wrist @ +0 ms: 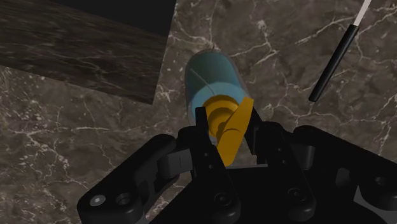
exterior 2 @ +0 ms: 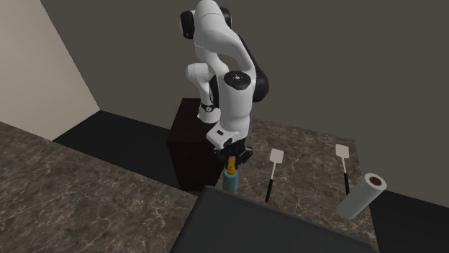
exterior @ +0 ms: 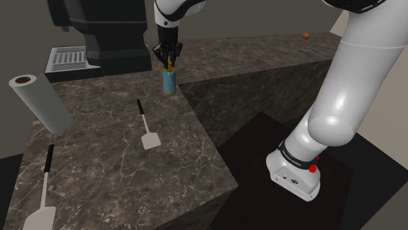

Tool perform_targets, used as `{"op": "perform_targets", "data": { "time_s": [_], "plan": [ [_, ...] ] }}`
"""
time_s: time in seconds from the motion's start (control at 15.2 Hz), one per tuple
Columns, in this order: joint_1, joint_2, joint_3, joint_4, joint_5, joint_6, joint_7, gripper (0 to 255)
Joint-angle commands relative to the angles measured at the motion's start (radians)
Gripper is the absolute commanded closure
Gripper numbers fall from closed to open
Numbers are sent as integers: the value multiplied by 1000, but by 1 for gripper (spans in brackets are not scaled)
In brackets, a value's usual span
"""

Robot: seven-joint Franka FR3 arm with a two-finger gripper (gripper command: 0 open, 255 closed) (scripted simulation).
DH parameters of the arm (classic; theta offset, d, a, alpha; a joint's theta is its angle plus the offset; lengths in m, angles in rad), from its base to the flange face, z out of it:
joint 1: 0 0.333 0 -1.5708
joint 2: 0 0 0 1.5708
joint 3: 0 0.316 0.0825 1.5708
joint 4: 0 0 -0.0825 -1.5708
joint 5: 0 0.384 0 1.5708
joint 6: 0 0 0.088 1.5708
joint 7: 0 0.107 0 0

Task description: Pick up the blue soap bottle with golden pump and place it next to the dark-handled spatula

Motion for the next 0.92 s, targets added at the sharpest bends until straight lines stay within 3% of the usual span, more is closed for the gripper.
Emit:
{"op": "perform_targets", "data": {
  "time_s": [0.0, 0.86],
  "plan": [
    [0, -11, 1, 14, 3, -24, -2, 255],
    [-1, -48, 4, 141, 14, -188, -11, 255]
  ]
}}
